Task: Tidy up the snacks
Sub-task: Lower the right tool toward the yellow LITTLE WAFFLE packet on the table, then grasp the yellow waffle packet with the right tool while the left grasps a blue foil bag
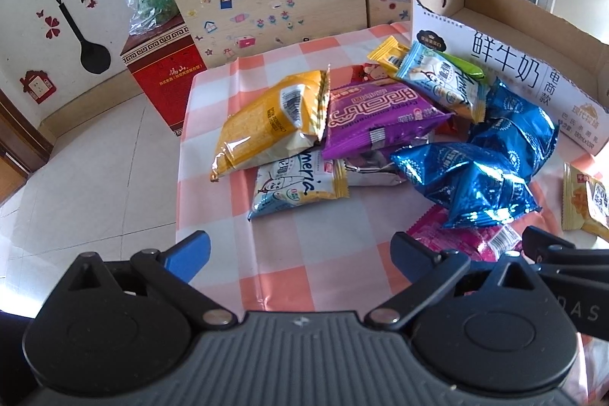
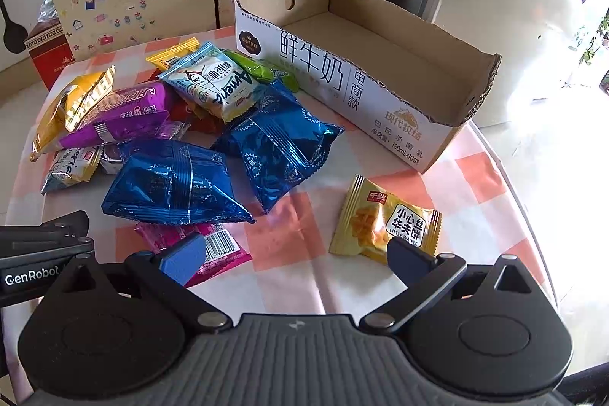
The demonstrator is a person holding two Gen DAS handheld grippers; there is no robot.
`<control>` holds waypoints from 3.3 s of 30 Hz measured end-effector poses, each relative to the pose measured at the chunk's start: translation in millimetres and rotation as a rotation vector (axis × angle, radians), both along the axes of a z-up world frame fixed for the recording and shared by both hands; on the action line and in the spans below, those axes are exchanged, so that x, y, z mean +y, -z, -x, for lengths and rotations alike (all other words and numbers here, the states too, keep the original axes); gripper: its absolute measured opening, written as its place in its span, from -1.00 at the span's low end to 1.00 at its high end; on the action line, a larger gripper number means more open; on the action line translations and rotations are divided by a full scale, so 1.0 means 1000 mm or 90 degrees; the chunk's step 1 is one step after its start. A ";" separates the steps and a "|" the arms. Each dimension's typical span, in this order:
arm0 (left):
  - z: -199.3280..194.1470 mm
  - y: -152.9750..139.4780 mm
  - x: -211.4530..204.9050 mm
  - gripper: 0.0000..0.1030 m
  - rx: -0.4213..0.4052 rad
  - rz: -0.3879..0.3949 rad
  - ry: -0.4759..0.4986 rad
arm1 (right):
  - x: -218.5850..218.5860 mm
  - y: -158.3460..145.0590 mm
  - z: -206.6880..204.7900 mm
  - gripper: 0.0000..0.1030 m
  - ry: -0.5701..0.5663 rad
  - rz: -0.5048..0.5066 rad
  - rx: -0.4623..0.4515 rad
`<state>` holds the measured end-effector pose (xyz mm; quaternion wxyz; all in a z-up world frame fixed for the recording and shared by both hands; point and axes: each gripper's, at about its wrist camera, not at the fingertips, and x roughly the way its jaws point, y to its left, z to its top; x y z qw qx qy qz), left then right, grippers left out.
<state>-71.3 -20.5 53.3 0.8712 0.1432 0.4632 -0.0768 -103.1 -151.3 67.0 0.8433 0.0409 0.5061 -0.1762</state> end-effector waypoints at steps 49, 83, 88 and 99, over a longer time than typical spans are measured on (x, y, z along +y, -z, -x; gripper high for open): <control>-0.022 0.015 -0.032 0.97 -0.026 0.113 0.029 | -0.097 0.039 0.015 0.51 0.136 -0.103 -0.071; -0.020 0.030 -0.057 0.95 0.039 0.159 0.087 | -0.053 0.042 0.014 0.66 -0.042 -0.159 -0.045; -0.016 0.033 -0.063 0.96 0.042 0.144 0.117 | -0.048 0.043 0.014 0.67 -0.057 -0.139 -0.036; -0.011 0.032 -0.052 0.38 0.061 0.178 0.131 | -0.045 0.043 0.016 0.38 -0.070 -0.105 -0.035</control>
